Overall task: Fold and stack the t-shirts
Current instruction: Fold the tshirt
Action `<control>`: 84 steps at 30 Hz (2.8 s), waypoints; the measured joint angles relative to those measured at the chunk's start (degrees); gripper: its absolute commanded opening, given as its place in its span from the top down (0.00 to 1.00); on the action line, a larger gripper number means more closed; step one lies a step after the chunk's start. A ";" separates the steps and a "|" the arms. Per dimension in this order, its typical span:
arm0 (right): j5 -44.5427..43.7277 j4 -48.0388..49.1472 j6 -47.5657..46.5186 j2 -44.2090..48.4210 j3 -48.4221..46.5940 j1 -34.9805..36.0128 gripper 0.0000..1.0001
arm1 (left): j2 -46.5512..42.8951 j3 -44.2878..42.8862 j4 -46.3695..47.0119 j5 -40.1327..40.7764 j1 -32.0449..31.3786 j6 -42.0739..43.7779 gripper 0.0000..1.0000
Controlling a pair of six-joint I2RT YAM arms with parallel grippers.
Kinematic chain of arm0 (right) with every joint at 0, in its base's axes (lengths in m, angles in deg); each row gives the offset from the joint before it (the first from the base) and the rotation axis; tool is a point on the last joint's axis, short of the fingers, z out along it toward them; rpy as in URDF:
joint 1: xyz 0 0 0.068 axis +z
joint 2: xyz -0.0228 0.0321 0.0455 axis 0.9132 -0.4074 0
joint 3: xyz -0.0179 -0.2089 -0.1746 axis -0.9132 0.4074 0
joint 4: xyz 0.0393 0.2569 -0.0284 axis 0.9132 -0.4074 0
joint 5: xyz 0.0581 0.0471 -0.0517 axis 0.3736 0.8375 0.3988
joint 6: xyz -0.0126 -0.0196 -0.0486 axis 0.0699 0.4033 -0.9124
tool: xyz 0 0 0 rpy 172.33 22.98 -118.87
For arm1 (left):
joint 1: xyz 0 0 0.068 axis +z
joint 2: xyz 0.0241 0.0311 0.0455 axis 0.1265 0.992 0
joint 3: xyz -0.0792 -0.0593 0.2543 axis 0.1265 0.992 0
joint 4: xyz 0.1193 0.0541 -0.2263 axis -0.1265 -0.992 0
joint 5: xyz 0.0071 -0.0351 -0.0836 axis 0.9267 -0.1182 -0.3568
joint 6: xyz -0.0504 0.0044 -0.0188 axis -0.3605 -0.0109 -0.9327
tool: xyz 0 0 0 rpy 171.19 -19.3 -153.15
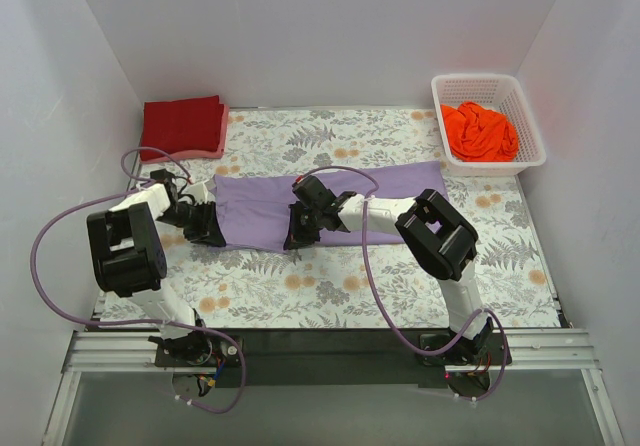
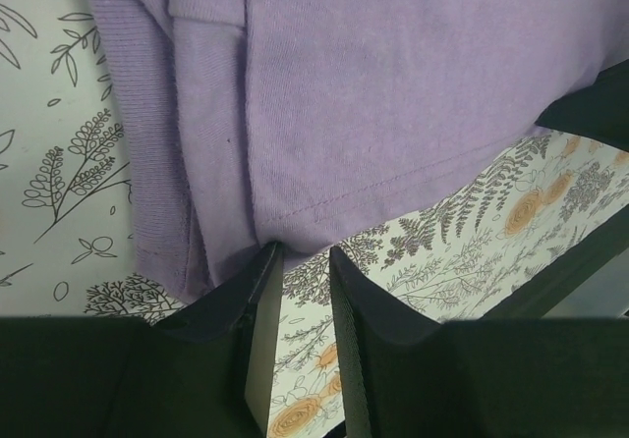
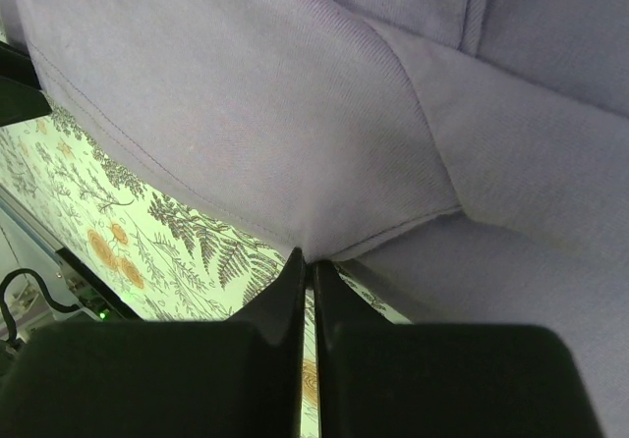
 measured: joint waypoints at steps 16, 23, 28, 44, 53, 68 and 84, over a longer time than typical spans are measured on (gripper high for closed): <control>0.09 0.13 -0.87 0.07 0.02 0.00 0.99 | 0.35 0.00 1.44 1.07 -0.09 -1.57 1.00; -0.35 0.28 -1.57 0.33 0.20 0.13 0.99 | -1.66 -0.26 1.90 1.01 -0.09 -2.10 1.00; -1.44 0.26 -2.60 0.79 0.44 0.28 0.99 | -2.12 -1.36 2.16 1.01 -0.09 -2.51 1.00; -1.60 0.24 -2.95 0.81 0.44 0.33 0.99 | 1.07 -1.16 2.38 3.45 -0.15 -3.48 0.69; -1.57 0.26 -2.99 0.81 0.44 0.31 0.99 | 1.16 -1.16 2.40 2.64 -0.52 -3.48 0.72; -1.57 0.26 -2.99 0.90 0.48 0.26 0.99 | 1.16 -1.81 1.75 2.08 -1.66 -3.54 1.00; 3.28 -2.73 -8.11 1.18 -4.52 -5.55 0.99 | 7.02 -21.55 -3.65 -2.95 -2.16 -5.27 1.00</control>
